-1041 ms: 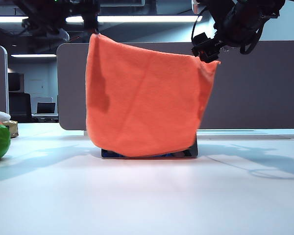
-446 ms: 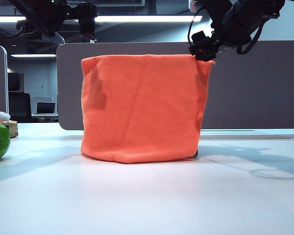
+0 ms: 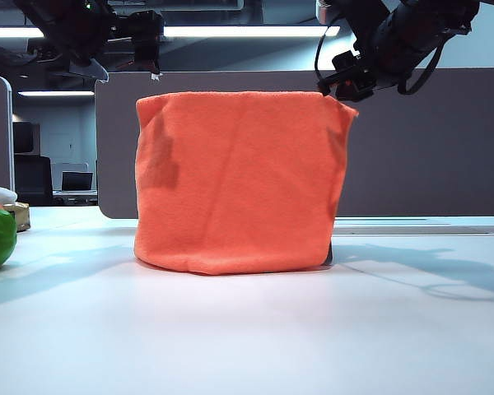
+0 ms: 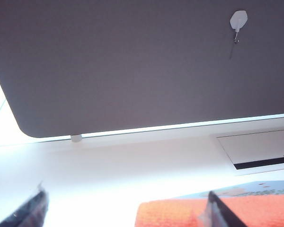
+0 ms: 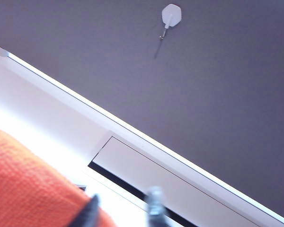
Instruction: Pick up the cloth from the table and use it to cover the mirror.
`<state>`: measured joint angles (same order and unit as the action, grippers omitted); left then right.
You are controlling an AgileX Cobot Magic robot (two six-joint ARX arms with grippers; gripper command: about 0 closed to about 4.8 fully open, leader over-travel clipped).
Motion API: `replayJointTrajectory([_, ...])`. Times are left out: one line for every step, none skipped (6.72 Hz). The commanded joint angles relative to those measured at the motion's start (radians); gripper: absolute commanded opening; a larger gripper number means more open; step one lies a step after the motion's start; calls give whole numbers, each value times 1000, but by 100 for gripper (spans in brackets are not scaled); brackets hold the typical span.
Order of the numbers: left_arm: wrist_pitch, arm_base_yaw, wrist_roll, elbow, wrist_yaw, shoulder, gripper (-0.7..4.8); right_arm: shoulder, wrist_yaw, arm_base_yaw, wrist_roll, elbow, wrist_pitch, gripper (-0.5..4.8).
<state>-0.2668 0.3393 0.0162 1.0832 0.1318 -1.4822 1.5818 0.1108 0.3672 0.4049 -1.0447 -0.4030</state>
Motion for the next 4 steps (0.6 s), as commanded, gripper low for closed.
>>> replayJointTrajectory([-5, 1, -2, 3, 6, 3, 434, -4, 128, -5, -4, -5, -148, 174])
replayJointTrajectory([-8, 1, -2, 3, 7, 3, 434, -4, 160, -13, -4, -5, -186, 174])
replayJointTrajectory([-29, 1, -14, 3, 47, 4, 421, -5, 268, -24, -4, -5, -277, 170])
replayJointTrajectory([-37, 1, -31, 3, 67, 5, 390, -5, 288, -24, -4, -5, -293, 168])
